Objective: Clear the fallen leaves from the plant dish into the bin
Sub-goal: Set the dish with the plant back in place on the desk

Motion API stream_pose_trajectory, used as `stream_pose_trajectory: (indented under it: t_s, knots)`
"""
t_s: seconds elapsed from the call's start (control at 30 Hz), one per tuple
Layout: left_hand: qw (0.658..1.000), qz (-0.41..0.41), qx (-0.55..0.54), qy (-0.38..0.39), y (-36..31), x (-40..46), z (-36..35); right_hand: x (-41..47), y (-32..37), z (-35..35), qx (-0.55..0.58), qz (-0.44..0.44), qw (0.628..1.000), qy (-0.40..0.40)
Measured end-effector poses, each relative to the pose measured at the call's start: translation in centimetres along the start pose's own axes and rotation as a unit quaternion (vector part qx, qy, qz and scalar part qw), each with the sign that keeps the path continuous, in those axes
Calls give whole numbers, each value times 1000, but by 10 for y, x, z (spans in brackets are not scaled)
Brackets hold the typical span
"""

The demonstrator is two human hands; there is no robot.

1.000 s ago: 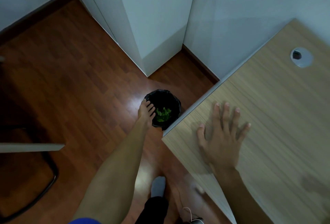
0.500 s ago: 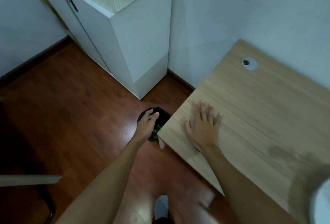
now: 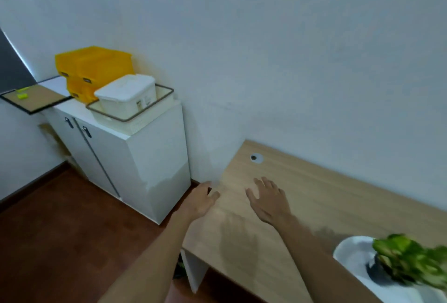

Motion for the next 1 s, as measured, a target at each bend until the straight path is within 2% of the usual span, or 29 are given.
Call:
stream_pose_trajectory:
  t_s: [0.1, 0.3, 0.4, 0.57, 0.77, 1.0]
  knots:
    - [998, -36, 51, -8, -51, -11, -3, -25, -16, 38, 2, -2, 1000, -31]
    - [993, -79, 85, -23, -135, -57, -34, -86, -57, 100, 4, 21, 995, -101]
    - [990, -95, 106, -22, -164, -80, -61, -123, -90, 129, -1, 29, 989, -142]
    - [982, -135, 131, -3, -210, -122, -123, -194, -151, 154, -9, 25, 987, -159]
    - [973, -151, 165, 49, -225, -169, -197, -280, -224, 133, -3, 15, 989, -145]
    - [970, -145, 185, 66, -212, -200, -254, -345, -317, 117, -6, -79, 987, -143]
Point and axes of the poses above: each hand's wrist, its own x-axis towards the middle knuckle, its own z-axis out of the back of the hand, y = z × x, the point moved 2 cm from there along x, towards the middle knuckle, and after that the axes turned 5 degrees about x, right-handed, at the moved point
